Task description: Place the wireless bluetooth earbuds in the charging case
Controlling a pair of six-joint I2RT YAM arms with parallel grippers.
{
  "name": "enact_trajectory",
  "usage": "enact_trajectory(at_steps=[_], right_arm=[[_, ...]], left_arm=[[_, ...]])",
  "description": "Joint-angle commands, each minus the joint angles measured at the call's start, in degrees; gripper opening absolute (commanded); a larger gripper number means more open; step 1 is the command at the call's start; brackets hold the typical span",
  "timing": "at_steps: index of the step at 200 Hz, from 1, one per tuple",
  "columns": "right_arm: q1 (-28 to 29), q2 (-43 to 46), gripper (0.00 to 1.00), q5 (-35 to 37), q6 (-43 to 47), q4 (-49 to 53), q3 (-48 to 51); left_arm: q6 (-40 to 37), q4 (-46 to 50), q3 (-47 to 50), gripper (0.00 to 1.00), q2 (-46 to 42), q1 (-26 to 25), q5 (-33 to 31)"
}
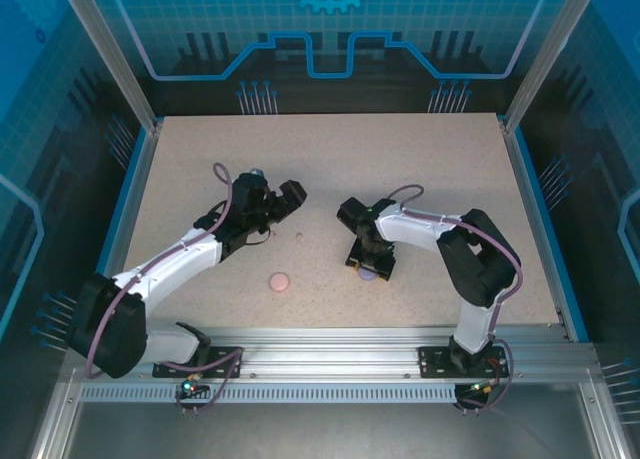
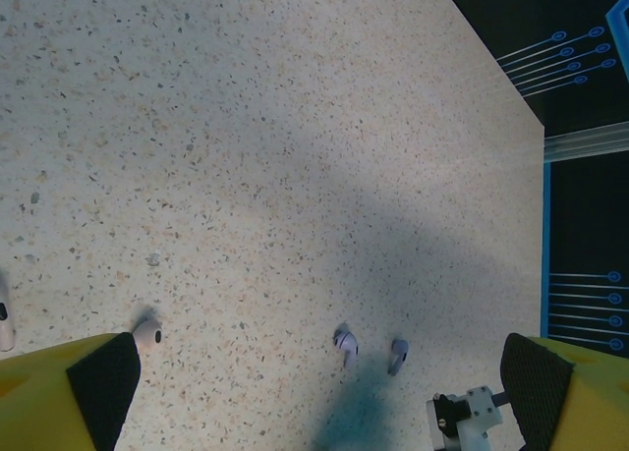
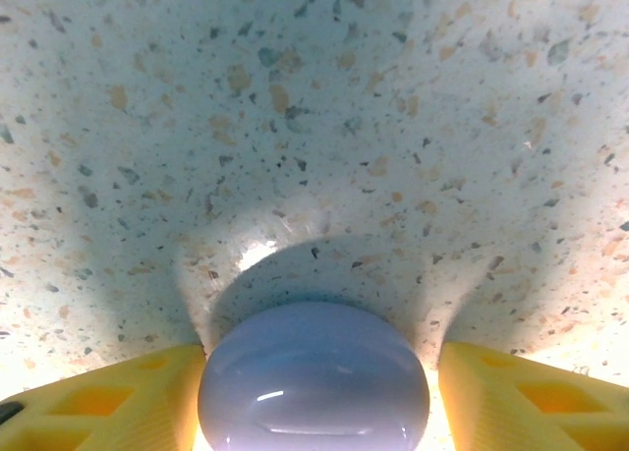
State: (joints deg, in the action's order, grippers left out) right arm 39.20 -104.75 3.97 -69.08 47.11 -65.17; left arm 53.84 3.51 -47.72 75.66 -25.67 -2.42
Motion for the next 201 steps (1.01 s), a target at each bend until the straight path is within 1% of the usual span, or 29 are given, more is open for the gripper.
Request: enact_trajectory(at_steps=[1, 35, 60, 65, 69, 85, 96, 114, 136, 152, 176, 188, 201], right_arm=[[-0.9, -1.6, 0.63, 1.2, -1.6, 1.5, -1.0], [-1.0, -1.5, 0.6, 1.5, -1.6, 1.3, -0.7], [-1.0, -1.3, 0.55, 1.5, -1.3, 1.1, -0.5], [-1.0, -1.2, 0.54, 1.6, -1.2, 1.0, -0.4], [-1.0, -1.1, 0.51, 1.7, -1.1, 0.9, -0.3], [-1.0, -0.2, 0.43, 2.0, -0.5, 0.2, 0.2], [-1.0, 0.8, 0.36, 2.3, 0.1, -0.2, 0.5], [-1.0, 2.8, 0.36, 3.0, 0.7, -0.7, 0.9], [-1.4, 5.4, 0.36, 3.2, 1.3, -1.1, 0.9], [-2.4, 7.1, 0.37, 2.4, 1.8, -2.1, 0.5], [-5.1, 7.3, 0.38, 0.6, 2.9, -3.1, -1.8], [-6.6, 6.4, 0.38, -0.2, 3.5, -3.1, -3.5], [-8.3, 5.3, 0.38, -1.4, 4.1, -3.5, -5.4]], left_arm=[[-1.4, -1.4, 0.4, 0.99, 1.0, -0.3, 1.6], [-1.4, -1.4, 0.3, 0.99, 1.4, -0.3, 1.9], [-1.4, -1.4, 0.0, 0.99, 1.8, -0.3, 2.2], [-1.5, -1.4, 0.1, 0.99, 1.9, -0.3, 2.2], [-1.5, -1.4, 0.0, 0.99, 1.9, -0.3, 2.3], [-1.9, -1.3, -0.2, 0.99, 2.2, -0.3, 3.6], [-2.5, -0.6, -0.7, 0.99, 2.3, -0.3, 4.6], [-0.8, 1.6, -1.1, 0.99, 2.2, -0.3, 4.6], [-1.4, 2.7, 0.1, 0.99, 1.0, -0.4, 4.8], [-0.3, -1.1, 3.8, 0.99, -0.8, -0.4, 5.2], [2.3, -13.7, 11.7, 0.99, -3.4, -0.9, 5.1], [2.4, -20.5, 15.0, 0.99, -3.6, -1.3, 5.4], [1.8, -25.3, 17.0, 0.99, -3.1, -1.7, 6.1]])
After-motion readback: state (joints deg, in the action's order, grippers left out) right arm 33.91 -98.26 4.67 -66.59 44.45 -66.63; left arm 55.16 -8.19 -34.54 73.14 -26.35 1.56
